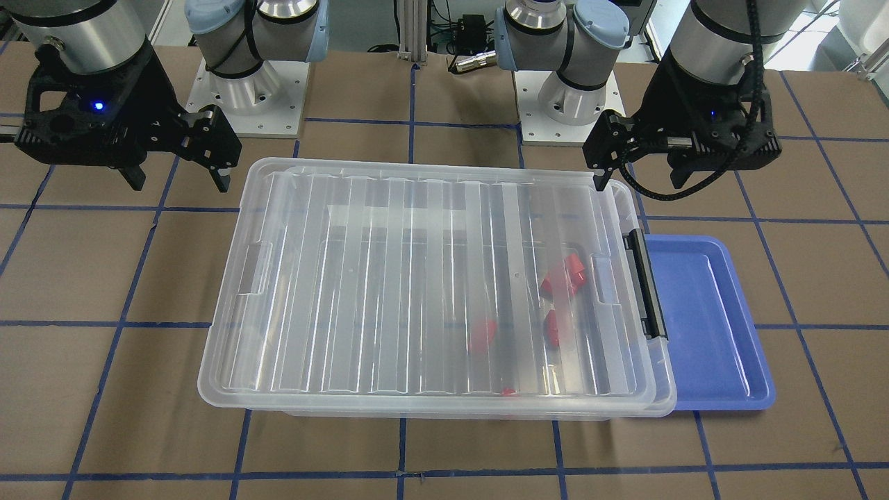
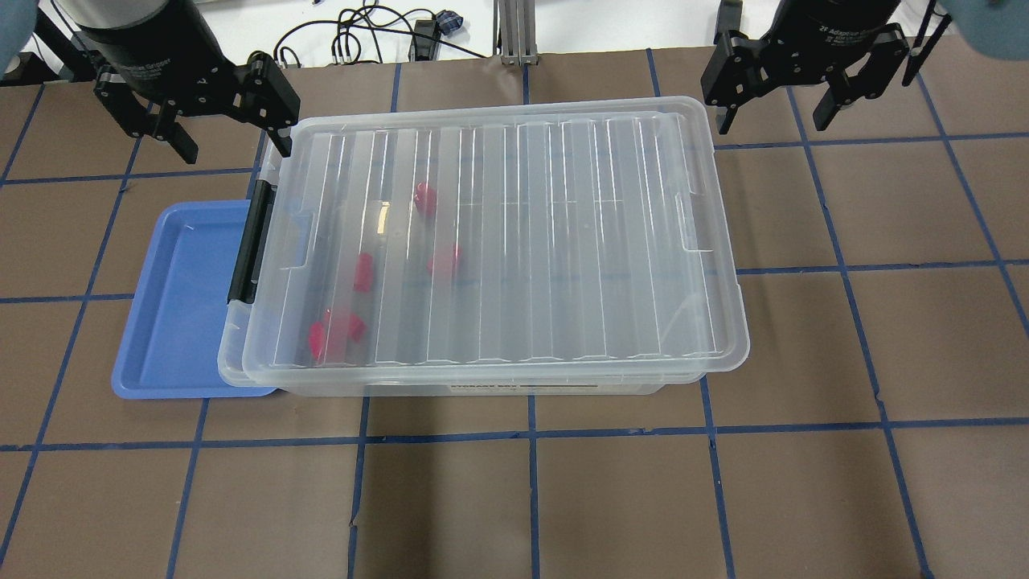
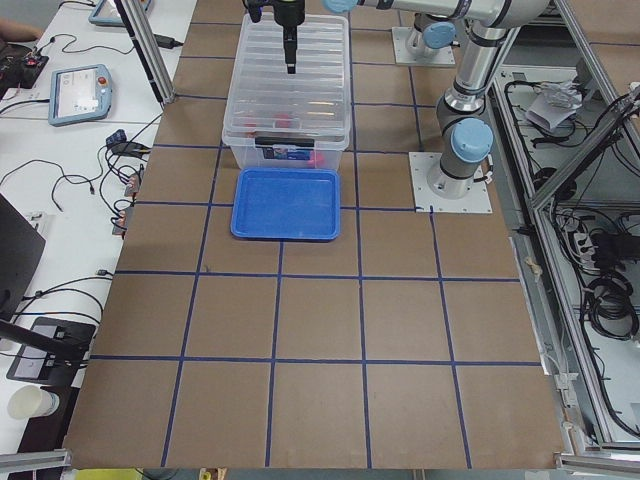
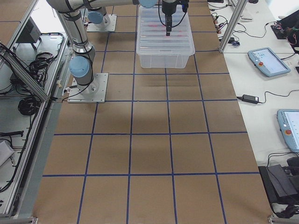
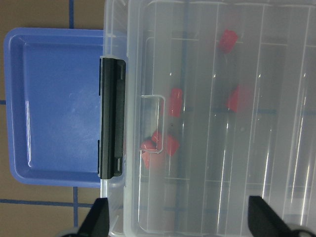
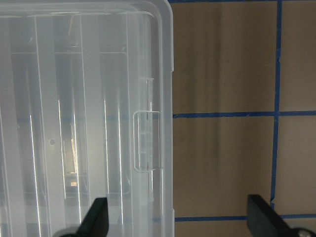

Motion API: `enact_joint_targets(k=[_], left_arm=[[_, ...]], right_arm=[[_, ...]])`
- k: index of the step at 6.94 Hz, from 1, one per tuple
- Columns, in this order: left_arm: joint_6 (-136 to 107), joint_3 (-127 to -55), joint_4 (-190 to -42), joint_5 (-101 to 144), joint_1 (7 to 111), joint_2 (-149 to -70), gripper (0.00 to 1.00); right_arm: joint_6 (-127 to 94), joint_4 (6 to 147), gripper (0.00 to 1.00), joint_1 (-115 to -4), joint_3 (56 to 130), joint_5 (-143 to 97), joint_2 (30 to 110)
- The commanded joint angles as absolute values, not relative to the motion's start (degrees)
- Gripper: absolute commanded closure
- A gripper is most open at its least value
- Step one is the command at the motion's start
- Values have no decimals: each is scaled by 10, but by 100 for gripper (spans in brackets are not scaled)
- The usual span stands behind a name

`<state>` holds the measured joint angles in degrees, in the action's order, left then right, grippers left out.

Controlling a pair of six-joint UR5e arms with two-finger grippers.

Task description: Place red block in blue tray from box

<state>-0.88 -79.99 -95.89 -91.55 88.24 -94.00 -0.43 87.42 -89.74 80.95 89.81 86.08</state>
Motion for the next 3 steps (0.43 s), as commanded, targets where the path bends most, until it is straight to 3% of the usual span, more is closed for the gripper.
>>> enact_joint_targets(k=[1, 3], left_arm=[[-9, -800, -959, -916, 882, -940, 0], [-9, -800, -959, -916, 882, -941, 0]], right_arm=[[-4, 874, 0, -897, 811, 900, 860], [-4, 875, 0, -897, 814, 898, 862]])
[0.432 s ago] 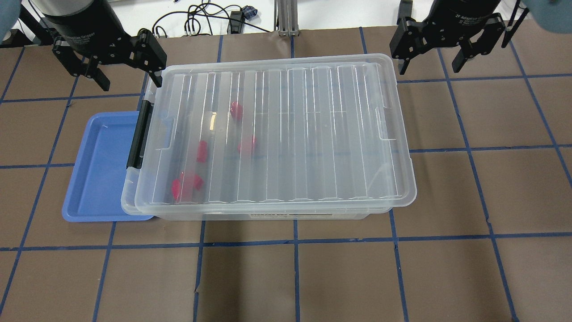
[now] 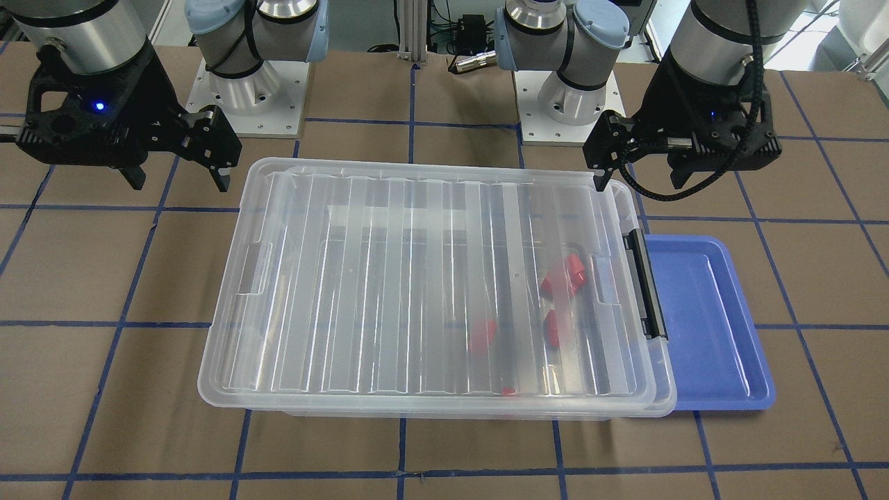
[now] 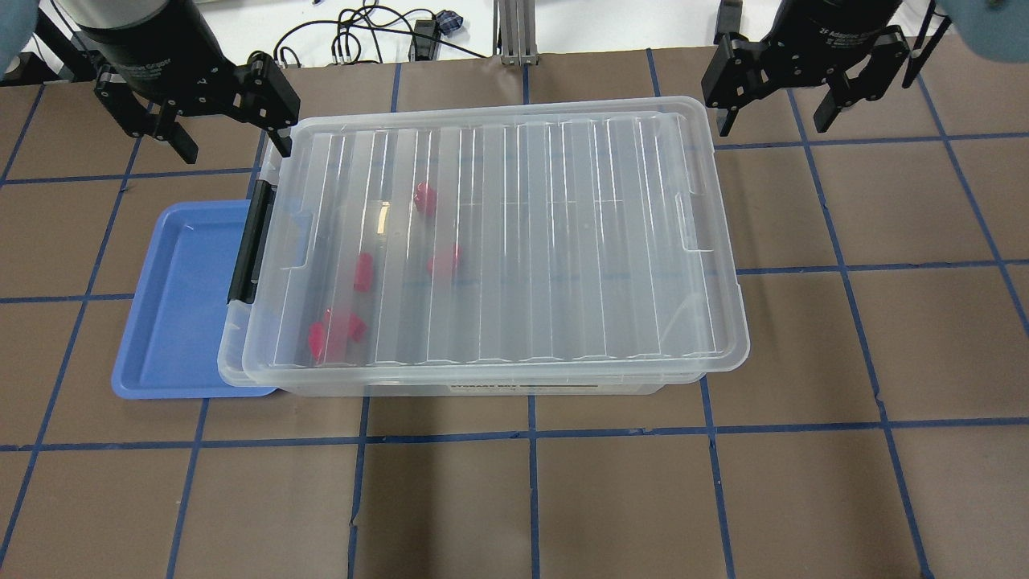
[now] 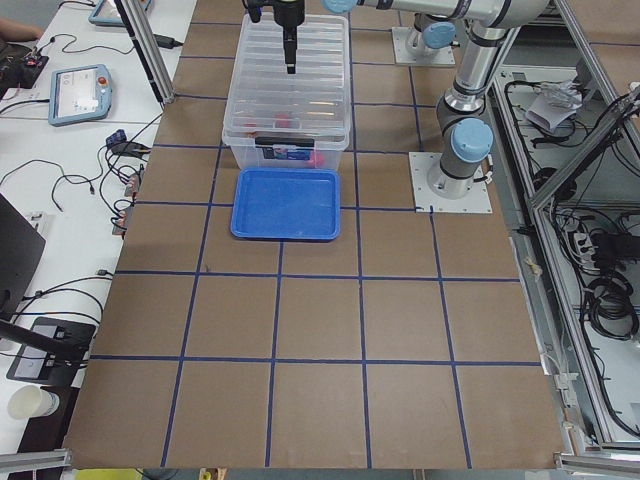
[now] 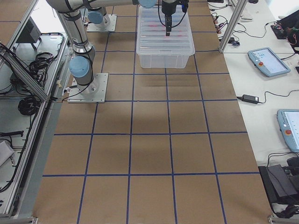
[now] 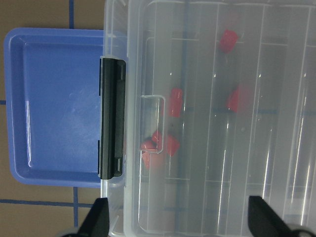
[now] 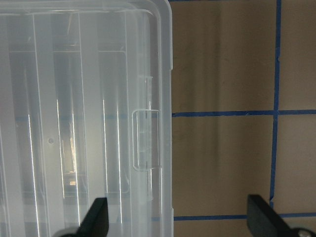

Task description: Place red block in blue tray from box

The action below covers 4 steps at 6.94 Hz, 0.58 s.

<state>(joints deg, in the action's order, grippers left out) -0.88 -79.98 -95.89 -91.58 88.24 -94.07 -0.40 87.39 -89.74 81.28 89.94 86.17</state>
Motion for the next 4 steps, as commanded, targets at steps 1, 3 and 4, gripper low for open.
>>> enact_joint_targets(k=[1, 3, 4], left_arm=[[-9, -800, -959, -915, 882, -941, 0], [-9, -800, -959, -916, 882, -940, 0], [-9, -800, -959, -916, 882, -941, 0]], right_arm=[[-4, 875, 0, -897, 814, 897, 861], [-3, 876, 0, -896, 816, 894, 860], [-1, 879, 0, -897, 822, 894, 856]])
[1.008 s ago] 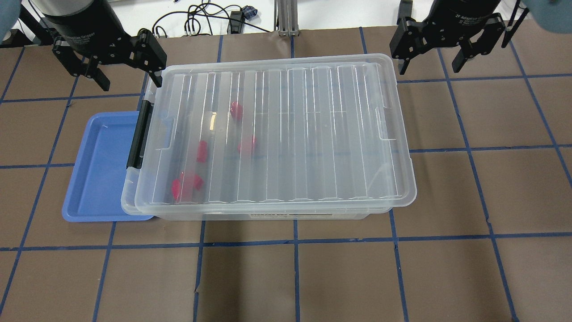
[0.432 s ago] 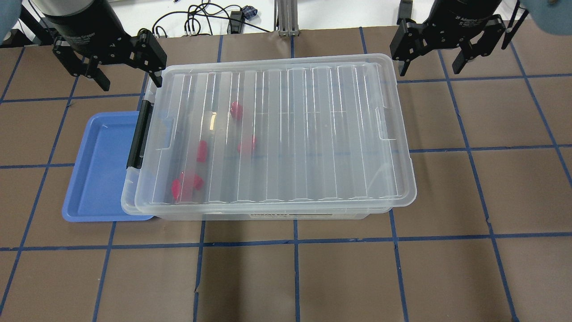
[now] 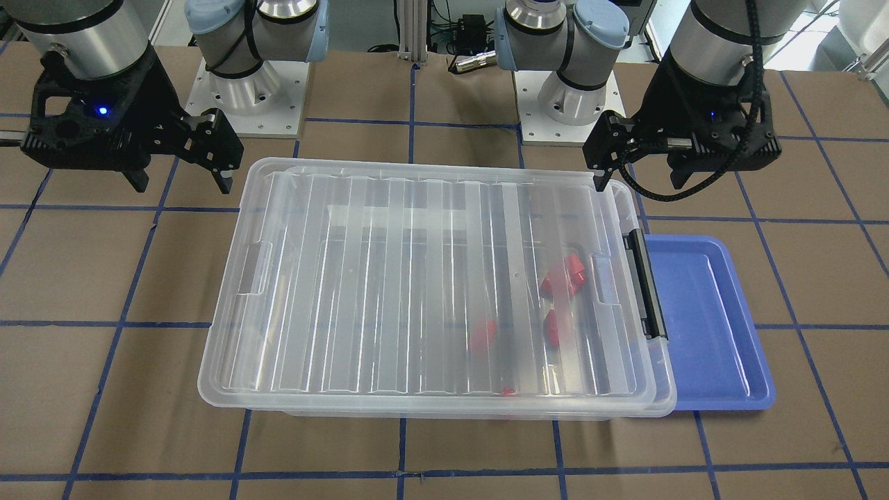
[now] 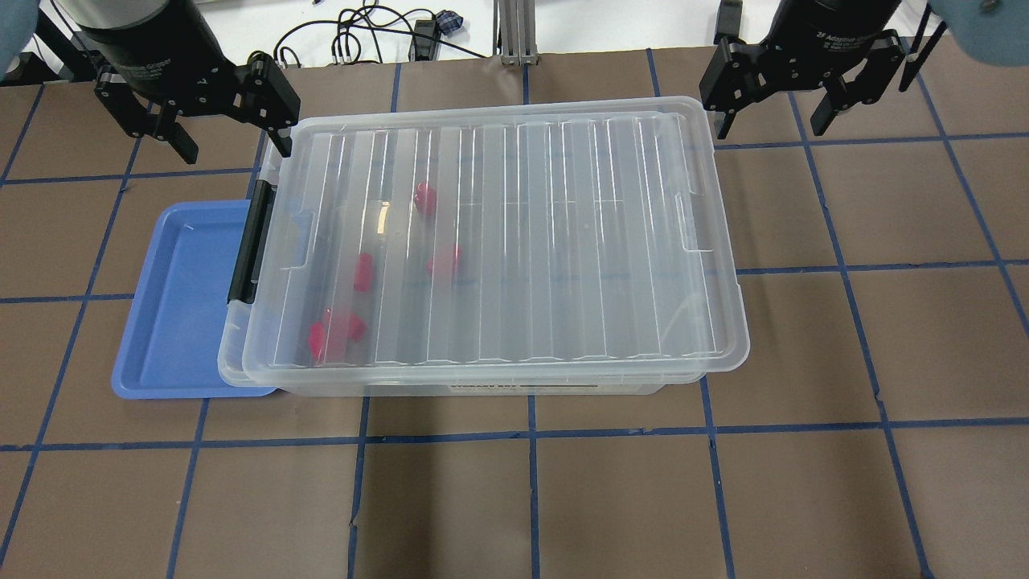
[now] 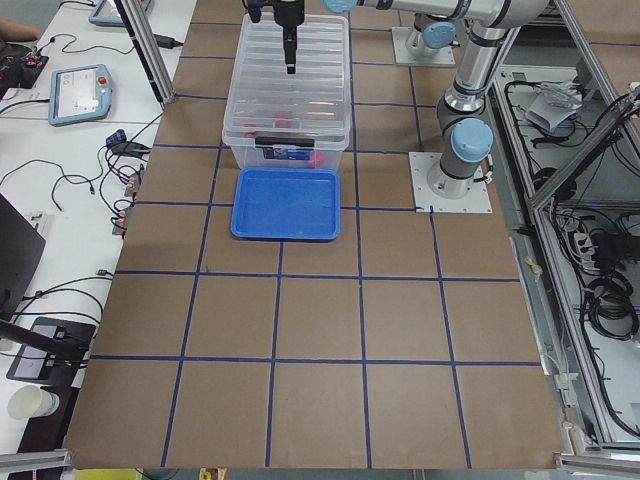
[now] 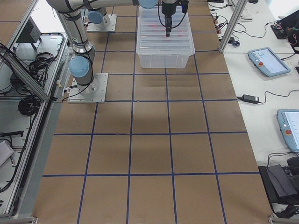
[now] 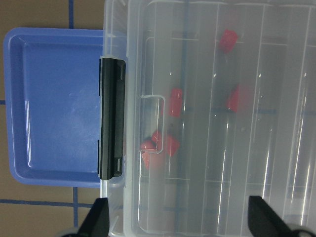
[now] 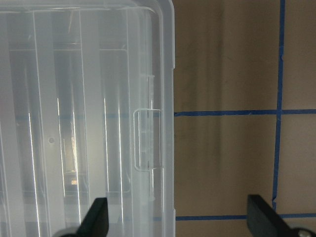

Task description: Place red block in blue tray from box

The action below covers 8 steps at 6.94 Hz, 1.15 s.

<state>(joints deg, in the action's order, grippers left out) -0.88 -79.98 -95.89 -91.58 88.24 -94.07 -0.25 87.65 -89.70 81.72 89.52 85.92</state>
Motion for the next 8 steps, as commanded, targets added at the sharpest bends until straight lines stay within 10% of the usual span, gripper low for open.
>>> enact_joint_targets(k=[1, 8], left_arm=[[-9, -800, -959, -916, 882, -940, 0], [-9, -801, -959, -916, 882, -939, 0]], right_arm=[[1, 887, 0, -897, 833, 900, 826], [4, 1084, 0, -895, 954, 929, 770]])
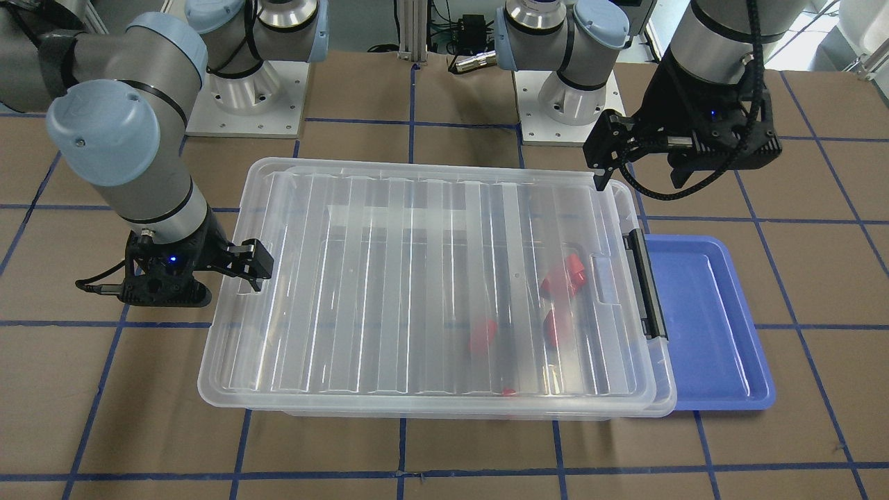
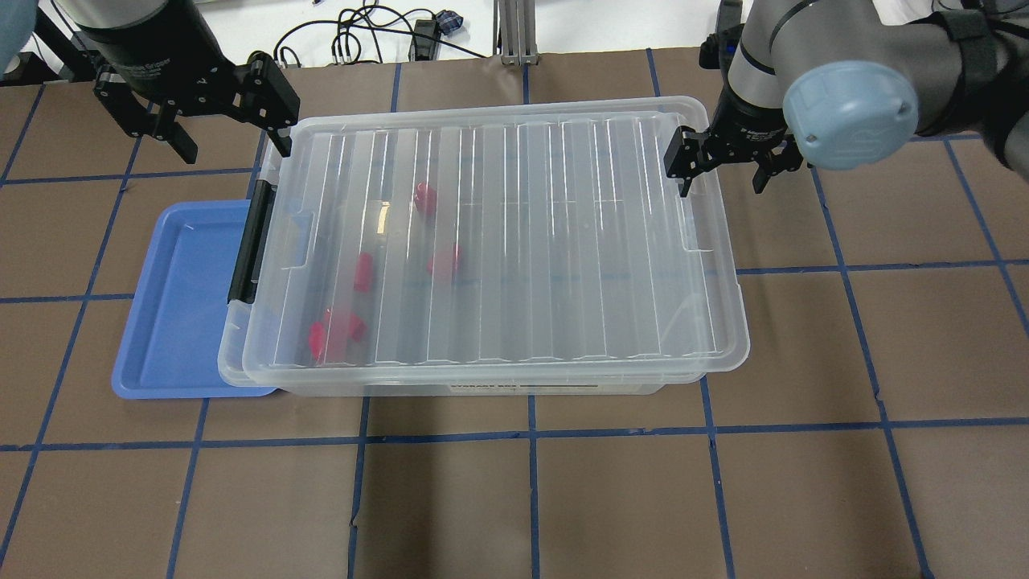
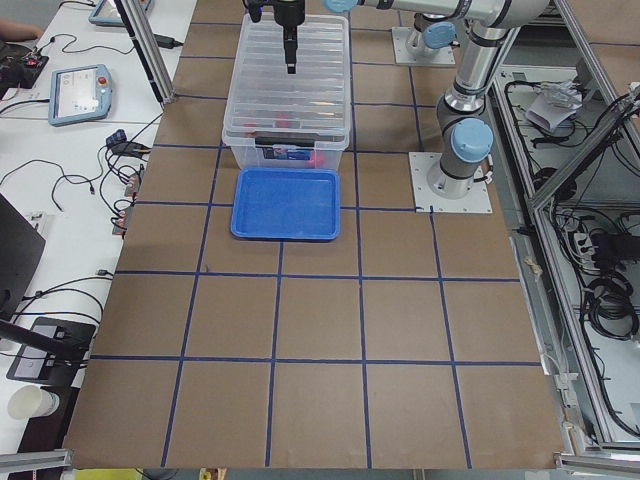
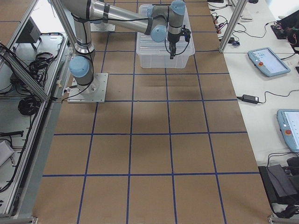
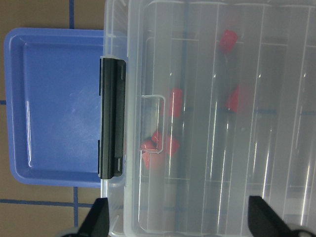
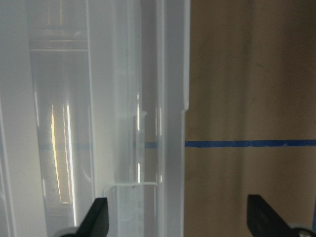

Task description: Place red block in blue tray from box

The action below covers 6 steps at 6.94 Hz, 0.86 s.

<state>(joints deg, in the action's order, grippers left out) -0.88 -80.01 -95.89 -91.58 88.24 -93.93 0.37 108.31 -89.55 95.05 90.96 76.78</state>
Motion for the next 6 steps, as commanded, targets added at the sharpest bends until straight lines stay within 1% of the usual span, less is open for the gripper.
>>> enact_joint_targets(k=[1, 6], left_arm=[[-9, -801, -959, -916, 882, -939, 0], [-9, -801, -959, -916, 882, -940, 0]], right_arm=[[4, 1082, 0, -895, 955, 946, 770], [26, 1078, 0, -883, 959, 1011, 767]])
